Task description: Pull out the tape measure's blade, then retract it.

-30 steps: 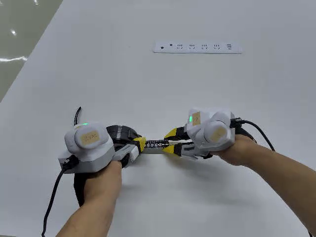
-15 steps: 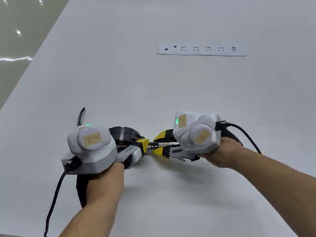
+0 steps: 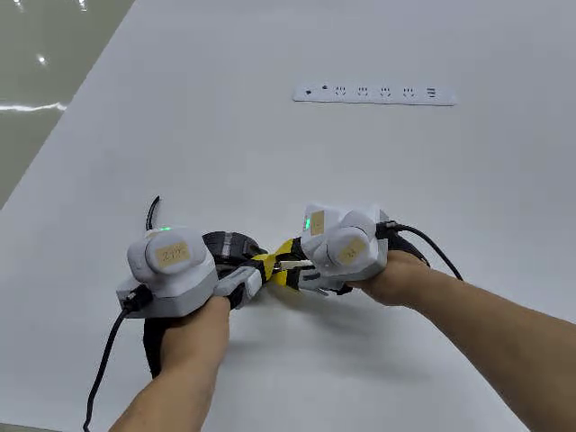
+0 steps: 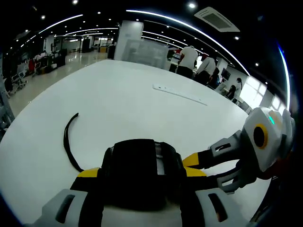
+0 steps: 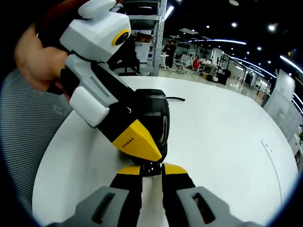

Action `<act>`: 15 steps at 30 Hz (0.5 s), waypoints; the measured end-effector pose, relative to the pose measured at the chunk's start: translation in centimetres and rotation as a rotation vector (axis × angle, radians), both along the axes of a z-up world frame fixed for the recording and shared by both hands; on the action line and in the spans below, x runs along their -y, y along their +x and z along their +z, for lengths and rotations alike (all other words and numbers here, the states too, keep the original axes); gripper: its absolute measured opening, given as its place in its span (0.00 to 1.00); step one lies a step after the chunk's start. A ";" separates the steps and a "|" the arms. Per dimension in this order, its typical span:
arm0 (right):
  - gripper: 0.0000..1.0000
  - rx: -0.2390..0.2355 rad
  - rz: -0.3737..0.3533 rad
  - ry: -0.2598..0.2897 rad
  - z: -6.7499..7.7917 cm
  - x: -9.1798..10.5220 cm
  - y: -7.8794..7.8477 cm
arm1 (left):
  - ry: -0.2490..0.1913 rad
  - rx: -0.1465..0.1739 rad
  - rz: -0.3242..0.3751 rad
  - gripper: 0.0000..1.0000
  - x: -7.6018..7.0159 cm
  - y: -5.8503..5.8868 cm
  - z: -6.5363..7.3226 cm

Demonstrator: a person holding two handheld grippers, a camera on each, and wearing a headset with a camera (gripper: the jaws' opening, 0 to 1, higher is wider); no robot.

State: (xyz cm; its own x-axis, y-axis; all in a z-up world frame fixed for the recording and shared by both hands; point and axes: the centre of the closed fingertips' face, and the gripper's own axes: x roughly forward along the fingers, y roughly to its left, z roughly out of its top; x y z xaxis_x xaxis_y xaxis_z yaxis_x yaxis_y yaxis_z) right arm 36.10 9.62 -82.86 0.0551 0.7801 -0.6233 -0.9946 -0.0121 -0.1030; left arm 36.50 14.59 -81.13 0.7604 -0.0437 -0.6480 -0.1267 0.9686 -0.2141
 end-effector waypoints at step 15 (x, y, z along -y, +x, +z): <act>0.19 0.022 -0.010 -0.035 0.0 0.0 0.1 | 0.007 -0.037 -0.017 0.65 0.1 0.2 -0.3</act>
State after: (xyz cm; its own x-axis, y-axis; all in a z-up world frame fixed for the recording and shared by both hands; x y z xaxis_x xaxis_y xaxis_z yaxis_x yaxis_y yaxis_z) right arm 36.24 9.59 -82.90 0.0766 0.7574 -0.6484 -0.9922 -0.0062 -0.1246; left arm 36.68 14.46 -81.46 0.7348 -0.0519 -0.6763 -0.1182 0.9720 -0.2029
